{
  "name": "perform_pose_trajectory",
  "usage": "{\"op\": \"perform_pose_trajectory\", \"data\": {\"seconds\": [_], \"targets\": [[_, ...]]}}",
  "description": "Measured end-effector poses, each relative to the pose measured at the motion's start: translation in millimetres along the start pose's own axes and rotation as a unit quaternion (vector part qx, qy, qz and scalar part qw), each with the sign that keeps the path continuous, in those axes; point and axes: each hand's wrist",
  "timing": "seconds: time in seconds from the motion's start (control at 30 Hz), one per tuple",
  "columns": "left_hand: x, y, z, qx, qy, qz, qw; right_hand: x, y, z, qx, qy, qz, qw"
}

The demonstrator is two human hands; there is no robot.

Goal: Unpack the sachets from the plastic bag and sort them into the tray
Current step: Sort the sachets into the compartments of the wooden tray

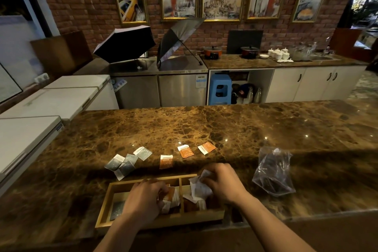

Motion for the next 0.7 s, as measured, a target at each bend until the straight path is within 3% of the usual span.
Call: {"op": "perform_pose_trajectory", "data": {"seconds": [0.1, 0.23, 0.33, 0.5, 0.7], "targets": [[0, -1, 0, -0.003, -0.001, -0.002, 1.000, 1, 1, 5, 0.028, 0.016, -0.027, 0.999], [1, -2, 1, -0.001, 0.006, -0.001, 1.000, 9, -3, 6, 0.084, 0.036, 0.094, 0.991], [1, -3, 3, 0.005, 0.004, 0.002, 1.000, 11, -5, 0, 0.082, 0.028, 0.140, 0.986], [0, -3, 3, 0.004, 0.006, 0.004, 1.000, 5, -5, -10, 0.090, -0.015, 0.161, 0.983], [-1, -3, 5, 0.007, 0.003, 0.004, 1.000, 6, 2, -8, 0.059, 0.005, 0.157, 0.986]]}}
Point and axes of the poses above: each hand's wrist, its own x-axis away from the middle knuckle, its own y-axis out of the back of the hand, z = x × y, and after that the axes turned 3 degrees about x, right-handed
